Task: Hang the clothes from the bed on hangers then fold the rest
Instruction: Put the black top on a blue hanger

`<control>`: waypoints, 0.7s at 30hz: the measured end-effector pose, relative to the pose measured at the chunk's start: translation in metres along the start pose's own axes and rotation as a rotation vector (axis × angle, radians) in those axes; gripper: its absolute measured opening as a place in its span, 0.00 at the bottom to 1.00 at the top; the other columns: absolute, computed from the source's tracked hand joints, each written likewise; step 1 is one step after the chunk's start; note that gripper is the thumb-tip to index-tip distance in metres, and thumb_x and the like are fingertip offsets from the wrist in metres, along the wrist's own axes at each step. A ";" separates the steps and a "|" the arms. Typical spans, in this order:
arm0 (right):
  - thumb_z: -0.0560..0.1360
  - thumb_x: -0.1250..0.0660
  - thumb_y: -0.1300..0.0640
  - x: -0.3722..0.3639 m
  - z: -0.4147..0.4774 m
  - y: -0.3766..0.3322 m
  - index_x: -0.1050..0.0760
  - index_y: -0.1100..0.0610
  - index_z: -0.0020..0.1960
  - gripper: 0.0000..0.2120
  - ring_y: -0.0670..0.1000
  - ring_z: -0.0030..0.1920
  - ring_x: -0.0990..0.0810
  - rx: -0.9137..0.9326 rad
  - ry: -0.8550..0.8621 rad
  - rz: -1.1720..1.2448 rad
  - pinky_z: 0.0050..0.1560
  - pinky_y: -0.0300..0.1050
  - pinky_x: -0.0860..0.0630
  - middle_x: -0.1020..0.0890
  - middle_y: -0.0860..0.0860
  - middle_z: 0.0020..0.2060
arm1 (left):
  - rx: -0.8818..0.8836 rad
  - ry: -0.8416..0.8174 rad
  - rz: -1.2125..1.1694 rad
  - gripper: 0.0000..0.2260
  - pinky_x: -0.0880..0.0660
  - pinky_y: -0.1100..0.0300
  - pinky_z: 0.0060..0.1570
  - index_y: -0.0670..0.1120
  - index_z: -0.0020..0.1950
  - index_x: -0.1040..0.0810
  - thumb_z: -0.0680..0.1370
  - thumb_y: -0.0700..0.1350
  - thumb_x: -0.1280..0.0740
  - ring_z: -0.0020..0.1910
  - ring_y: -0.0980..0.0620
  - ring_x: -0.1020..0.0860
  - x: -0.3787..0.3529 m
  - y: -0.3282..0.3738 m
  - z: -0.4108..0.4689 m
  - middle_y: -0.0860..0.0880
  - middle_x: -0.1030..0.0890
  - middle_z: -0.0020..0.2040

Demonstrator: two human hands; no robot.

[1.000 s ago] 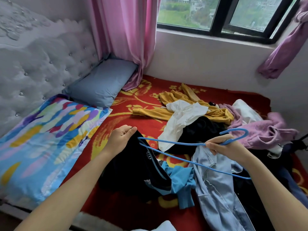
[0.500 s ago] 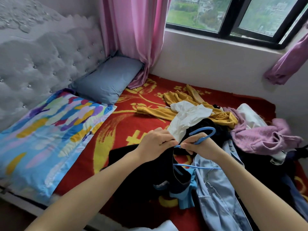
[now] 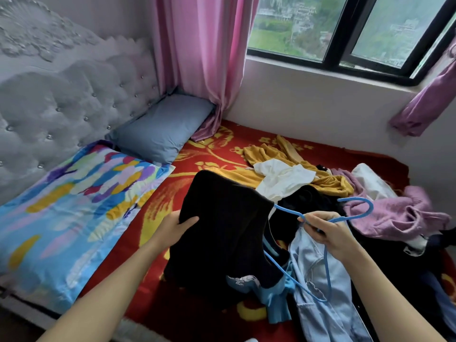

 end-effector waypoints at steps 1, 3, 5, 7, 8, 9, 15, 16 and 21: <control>0.71 0.37 0.59 0.001 0.001 -0.001 0.21 0.67 0.40 0.11 0.43 0.18 0.42 0.001 0.003 -0.003 0.20 0.30 0.45 0.31 0.50 0.19 | -0.018 0.017 -0.021 0.05 0.31 0.74 0.32 0.48 0.45 0.19 0.76 0.48 0.33 0.37 0.62 0.20 0.002 0.004 0.000 0.63 0.21 0.31; 0.71 0.36 0.58 0.010 0.001 -0.004 0.19 0.64 0.38 0.11 0.43 0.18 0.42 -0.003 0.039 -0.001 0.20 0.29 0.44 0.31 0.51 0.20 | -0.086 0.088 -0.055 0.15 0.37 0.73 0.25 0.53 0.29 0.28 0.75 0.44 0.32 0.23 0.65 0.28 0.014 0.016 0.002 0.62 0.27 0.22; 0.72 0.37 0.60 0.024 0.000 -0.007 0.18 0.61 0.37 0.11 0.43 0.19 0.41 -0.017 0.089 -0.010 0.21 0.28 0.44 0.31 0.52 0.20 | -0.130 0.205 -0.015 0.19 0.38 0.72 0.24 0.50 0.26 0.31 0.75 0.41 0.30 0.22 0.65 0.32 0.040 0.028 0.006 0.60 0.31 0.21; 0.75 0.39 0.64 0.034 -0.003 -0.006 0.17 0.60 0.36 0.14 0.44 0.20 0.40 -0.036 0.094 -0.045 0.22 0.28 0.44 0.30 0.51 0.20 | -0.235 0.285 0.105 0.13 0.35 0.72 0.28 0.47 0.30 0.24 0.74 0.42 0.29 0.26 0.66 0.31 0.066 0.054 0.007 0.59 0.28 0.24; 0.76 0.40 0.66 0.033 -0.004 -0.007 0.17 0.60 0.36 0.16 0.44 0.20 0.40 -0.036 0.064 -0.084 0.21 0.29 0.44 0.29 0.51 0.21 | -0.306 0.303 0.170 0.10 0.34 0.71 0.30 0.45 0.33 0.21 0.74 0.43 0.29 0.28 0.66 0.30 0.075 0.070 0.008 0.57 0.26 0.25; 0.77 0.40 0.65 0.027 -0.004 -0.010 0.17 0.59 0.36 0.16 0.44 0.20 0.40 -0.032 0.010 -0.141 0.21 0.30 0.44 0.28 0.51 0.21 | -0.387 0.316 0.225 0.09 0.34 0.72 0.32 0.42 0.36 0.19 0.74 0.44 0.29 0.29 0.67 0.29 0.080 0.088 0.007 0.55 0.25 0.27; 0.73 0.36 0.61 0.006 -0.005 -0.017 0.18 0.58 0.33 0.13 0.44 0.20 0.39 0.048 0.038 -0.153 0.22 0.32 0.45 0.29 0.53 0.20 | -0.528 0.358 0.288 0.15 0.34 0.69 0.32 0.39 0.38 0.18 0.75 0.50 0.33 0.29 0.64 0.29 0.079 0.139 0.008 0.52 0.27 0.25; 0.73 0.38 0.63 0.005 -0.006 -0.012 0.18 0.59 0.34 0.13 0.44 0.20 0.40 0.048 0.071 -0.082 0.22 0.32 0.46 0.31 0.52 0.20 | -0.507 0.385 0.291 0.16 0.35 0.68 0.31 0.40 0.34 0.21 0.75 0.52 0.33 0.28 0.65 0.30 0.081 0.138 0.009 0.48 0.28 0.26; 0.70 0.33 0.53 -0.025 -0.006 -0.021 0.23 0.63 0.29 0.16 0.44 0.21 0.39 0.138 -0.005 -0.222 0.23 0.31 0.43 0.29 0.51 0.20 | -0.448 0.496 0.422 0.30 0.29 0.53 0.42 0.43 0.47 0.18 0.70 0.66 0.46 0.43 0.46 0.24 0.086 0.145 0.009 0.45 0.21 0.39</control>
Point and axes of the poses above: each hand's wrist, its own z-axis towards the middle knuckle, its own x-axis out of the back of the hand, y = z × x, the point moved 5 cm from there along z, towards the middle knuckle
